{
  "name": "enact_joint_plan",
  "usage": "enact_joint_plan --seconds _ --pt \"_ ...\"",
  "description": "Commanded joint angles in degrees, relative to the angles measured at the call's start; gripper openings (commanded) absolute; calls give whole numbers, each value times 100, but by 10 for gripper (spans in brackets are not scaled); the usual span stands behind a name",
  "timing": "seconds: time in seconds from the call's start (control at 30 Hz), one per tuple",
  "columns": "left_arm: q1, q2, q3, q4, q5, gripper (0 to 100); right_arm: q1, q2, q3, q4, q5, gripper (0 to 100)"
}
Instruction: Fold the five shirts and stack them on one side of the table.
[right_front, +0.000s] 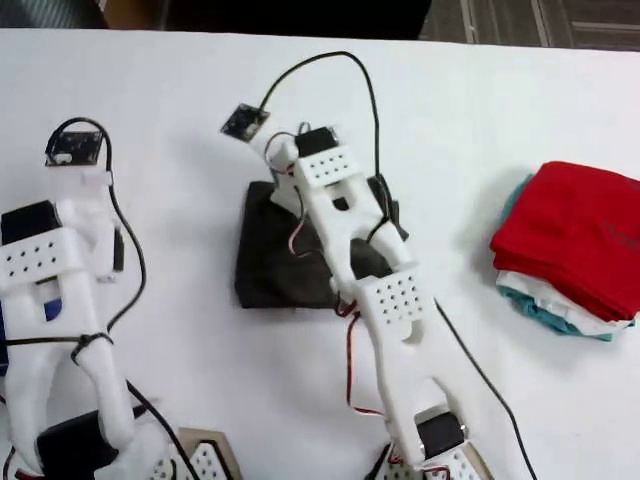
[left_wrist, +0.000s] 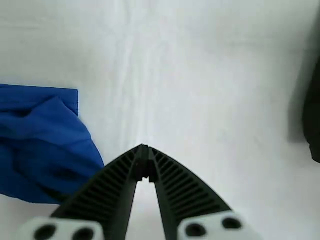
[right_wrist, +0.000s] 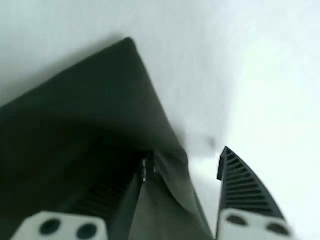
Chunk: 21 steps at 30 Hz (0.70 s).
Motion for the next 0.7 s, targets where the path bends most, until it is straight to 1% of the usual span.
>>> enact_joint_plan --seconds 0.0,0.07,0.13,0.3,0.4,0.53,0.67 --pt "-44 -246 -13 -35 -26 28 -40 -22 -176 -365 -18 222" --pt "-44 -246 -13 -35 -26 28 66 -57 -193 -180 -9 222" --pt "-44 -246 -13 -35 -26 28 224 -145 -413 215 18 222" --pt "-44 -246 -4 -79 -220 28 646 -497 -1380 1297 97 224" --pt "-44 -246 -13 -79 -237 28 725 -629 -1714 1868 633 223" --pt "-44 -246 -13 -79 -237 28 681 -637 -1178 1947 1055 224" --pt "-44 -246 -4 -70 -246 28 444 -629 -571 1938 1354 226"
